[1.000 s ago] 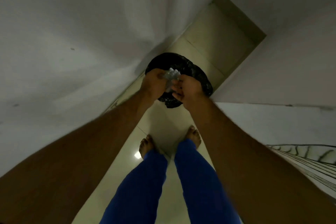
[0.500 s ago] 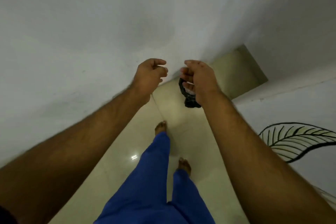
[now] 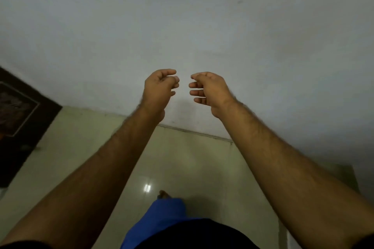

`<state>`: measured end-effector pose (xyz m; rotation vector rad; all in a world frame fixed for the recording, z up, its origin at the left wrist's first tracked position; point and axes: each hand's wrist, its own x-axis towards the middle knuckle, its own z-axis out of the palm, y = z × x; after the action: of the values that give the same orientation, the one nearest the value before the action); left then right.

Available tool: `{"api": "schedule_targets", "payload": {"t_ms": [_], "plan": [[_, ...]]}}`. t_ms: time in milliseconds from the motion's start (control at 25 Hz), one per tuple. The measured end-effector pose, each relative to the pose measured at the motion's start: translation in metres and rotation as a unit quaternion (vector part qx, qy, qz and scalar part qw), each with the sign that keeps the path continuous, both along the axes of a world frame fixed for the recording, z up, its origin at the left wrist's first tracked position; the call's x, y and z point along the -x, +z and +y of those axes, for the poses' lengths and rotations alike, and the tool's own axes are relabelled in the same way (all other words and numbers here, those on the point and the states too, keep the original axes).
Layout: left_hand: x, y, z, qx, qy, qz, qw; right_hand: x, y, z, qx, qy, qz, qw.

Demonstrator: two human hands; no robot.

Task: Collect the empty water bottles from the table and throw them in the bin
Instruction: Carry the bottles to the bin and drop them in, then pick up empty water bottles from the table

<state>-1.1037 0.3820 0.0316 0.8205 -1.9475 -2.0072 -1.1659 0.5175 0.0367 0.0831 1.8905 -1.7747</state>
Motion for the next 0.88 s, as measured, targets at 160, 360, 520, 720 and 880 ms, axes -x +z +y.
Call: {"api": "schedule_targets", "payload": {"t_ms": [160, 360, 520, 720, 880], "plan": [[-0.060, 0.026, -0.167, 0.032, 0.152, 0.026, 0.988, -0.022, 0.028, -0.185, 0.000, 0.138, 0.038, 0.990], [-0.152, 0.064, -0.316, 0.069, 0.324, 0.026, 0.943, -0.081, 0.062, -0.372, 0.036, 0.305, 0.063, 0.950], [-0.224, 0.082, -0.413, 0.073, 0.469, 0.035, 0.879, -0.145, 0.081, -0.511, 0.054, 0.442, 0.083, 0.891], [-0.300, 0.077, -0.518, 0.083, 0.602, 0.044, 0.793, -0.214, 0.083, -0.664, 0.068, 0.585, 0.063, 0.806], [-0.381, 0.083, -0.565, 0.069, 0.704, 0.046, 0.705, -0.300, 0.094, -0.752, 0.086, 0.693, 0.072, 0.712]]}}
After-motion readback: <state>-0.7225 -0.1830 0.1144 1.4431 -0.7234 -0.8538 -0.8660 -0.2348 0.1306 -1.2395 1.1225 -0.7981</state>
